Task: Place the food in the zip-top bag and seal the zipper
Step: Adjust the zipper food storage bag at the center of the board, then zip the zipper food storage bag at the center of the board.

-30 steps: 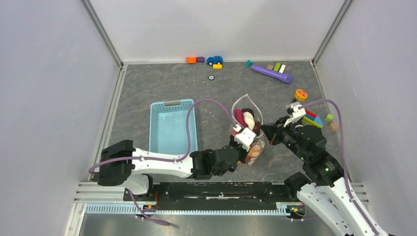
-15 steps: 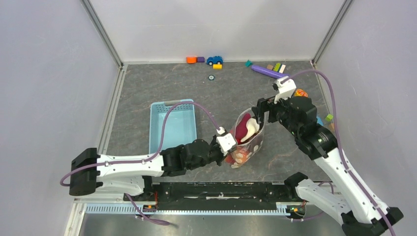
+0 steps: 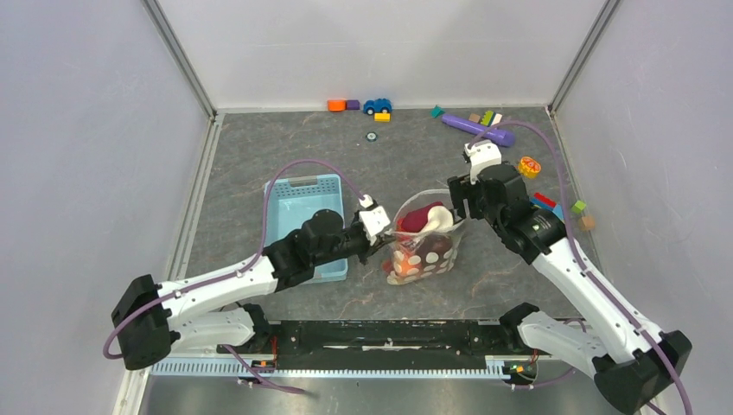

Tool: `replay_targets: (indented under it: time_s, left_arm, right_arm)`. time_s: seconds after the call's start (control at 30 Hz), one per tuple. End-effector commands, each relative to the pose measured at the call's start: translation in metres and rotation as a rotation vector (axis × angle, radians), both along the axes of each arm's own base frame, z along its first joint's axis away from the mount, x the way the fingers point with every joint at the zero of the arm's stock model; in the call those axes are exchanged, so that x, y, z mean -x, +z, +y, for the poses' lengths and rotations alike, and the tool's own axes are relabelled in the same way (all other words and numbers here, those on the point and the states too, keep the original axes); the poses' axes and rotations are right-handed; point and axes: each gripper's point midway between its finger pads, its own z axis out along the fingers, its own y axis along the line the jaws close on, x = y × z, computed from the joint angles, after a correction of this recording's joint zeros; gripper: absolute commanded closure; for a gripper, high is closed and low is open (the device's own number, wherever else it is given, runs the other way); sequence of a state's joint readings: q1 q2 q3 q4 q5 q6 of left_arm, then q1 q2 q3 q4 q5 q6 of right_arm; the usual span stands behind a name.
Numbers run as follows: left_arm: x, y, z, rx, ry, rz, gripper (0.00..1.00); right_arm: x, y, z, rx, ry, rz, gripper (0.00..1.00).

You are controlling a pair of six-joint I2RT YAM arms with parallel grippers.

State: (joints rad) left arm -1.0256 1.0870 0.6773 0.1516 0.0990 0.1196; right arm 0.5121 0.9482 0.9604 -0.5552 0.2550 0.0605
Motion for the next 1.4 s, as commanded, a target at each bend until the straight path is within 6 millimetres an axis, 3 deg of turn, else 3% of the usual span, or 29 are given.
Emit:
replay_targets:
  time_s: [0.0,0.1,0.23,0.33,0.5,0.63,0.77,0.97,1.23,1.37]
  left_arm:
    - [-0.021,-0.001,0.008,-0.029,-0.019,-0.031,0.98]
    - [-0.023,-0.003,0.013,-0.066,-0.067,-0.036,0.98]
    - [-0.036,0.014,0.021,-0.068,-0.059,-0.103,0.98]
    - [-0.027,0.019,0.021,-0.105,-0.155,-0.133,0.98]
    - [-0.004,0.022,0.010,-0.126,-0.338,-0.133,0.98]
    - [0.001,0.027,0.008,-0.104,-0.368,-0.144,0.98]
    - [0.000,0.029,0.011,-0.102,-0.351,-0.150,0.98]
    - [-0.007,0.029,0.010,-0.122,-0.317,-0.107,0.98]
    - [-0.008,0.027,0.008,-0.152,-0.326,-0.083,0.98]
    - [-0.005,0.028,0.007,-0.155,-0.350,-0.071,0.98]
  right_arm:
    - [-0.004,-0.005,-0.050,0.128,-0.292,0.013,0.13]
    - [-0.008,0.006,-0.048,0.121,-0.272,-0.028,0.11]
    - [-0.008,0.019,-0.044,0.086,-0.247,-0.059,0.11]
    - [-0.009,0.031,-0.030,0.054,-0.155,-0.105,0.10]
    - [-0.001,0.085,0.028,-0.033,0.263,-0.349,0.09]
    - [0.036,0.109,0.086,-0.015,0.745,-0.517,0.08]
    - [0.074,0.085,0.123,0.023,1.158,-0.490,0.10]
    - [0.093,0.054,0.144,-0.010,1.395,-0.387,0.12]
    - [0.103,0.057,0.167,-0.067,1.511,-0.389,0.11]
    - [0.096,0.051,0.175,-0.049,1.463,-0.361,0.11]
